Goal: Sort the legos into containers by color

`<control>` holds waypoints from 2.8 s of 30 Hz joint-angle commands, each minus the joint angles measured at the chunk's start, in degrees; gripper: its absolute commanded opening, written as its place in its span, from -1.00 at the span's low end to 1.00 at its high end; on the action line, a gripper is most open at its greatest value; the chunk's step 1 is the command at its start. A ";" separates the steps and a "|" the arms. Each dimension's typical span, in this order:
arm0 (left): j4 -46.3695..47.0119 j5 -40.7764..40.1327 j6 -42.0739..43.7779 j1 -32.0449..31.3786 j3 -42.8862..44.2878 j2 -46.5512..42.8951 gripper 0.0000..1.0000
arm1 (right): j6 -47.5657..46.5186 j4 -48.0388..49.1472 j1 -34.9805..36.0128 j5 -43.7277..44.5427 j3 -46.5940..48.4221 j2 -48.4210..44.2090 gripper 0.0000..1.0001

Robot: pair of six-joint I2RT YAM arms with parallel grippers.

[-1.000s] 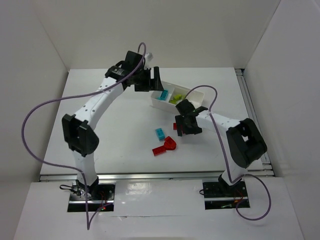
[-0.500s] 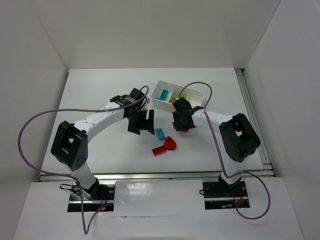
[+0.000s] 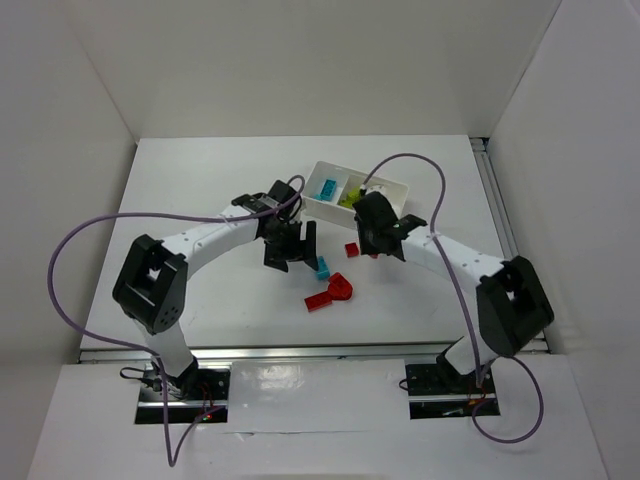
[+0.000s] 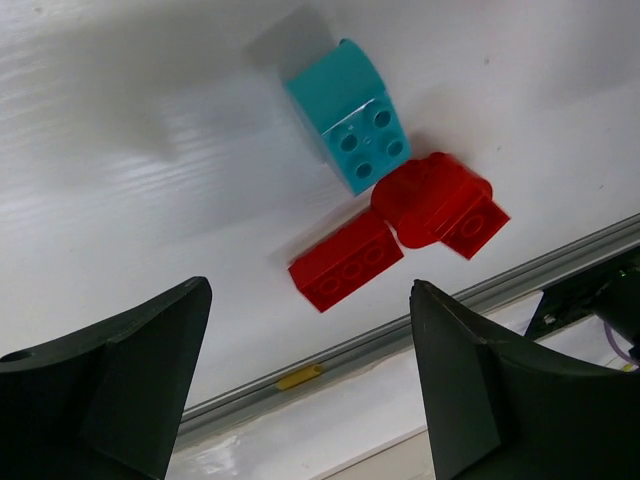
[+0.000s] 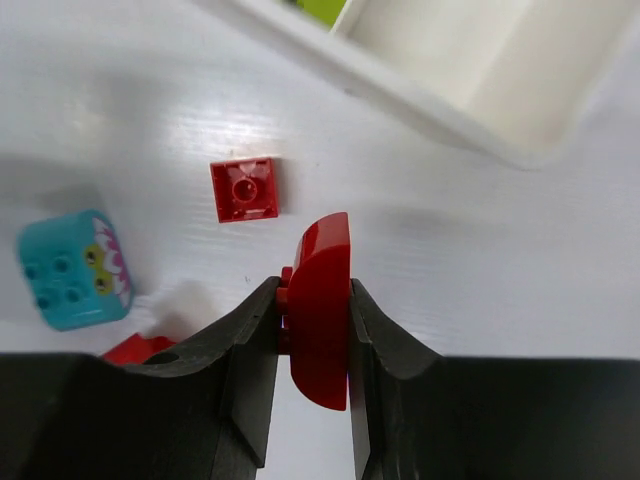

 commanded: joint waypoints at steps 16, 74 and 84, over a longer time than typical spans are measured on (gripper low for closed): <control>2.41 -3.63 -7.43 -2.64 9.83 11.50 0.84 | 3.64 -0.18 -10.78 12.80 22.38 10.42 -0.62; -1.89 -0.12 5.57 8.43 53.97 20.31 0.99 | 9.71 4.40 0.12 -7.51 7.79 12.96 0.71; -4.43 -6.18 10.05 7.73 24.09 -4.74 0.99 | 7.68 5.03 0.65 -4.35 12.09 18.44 -0.30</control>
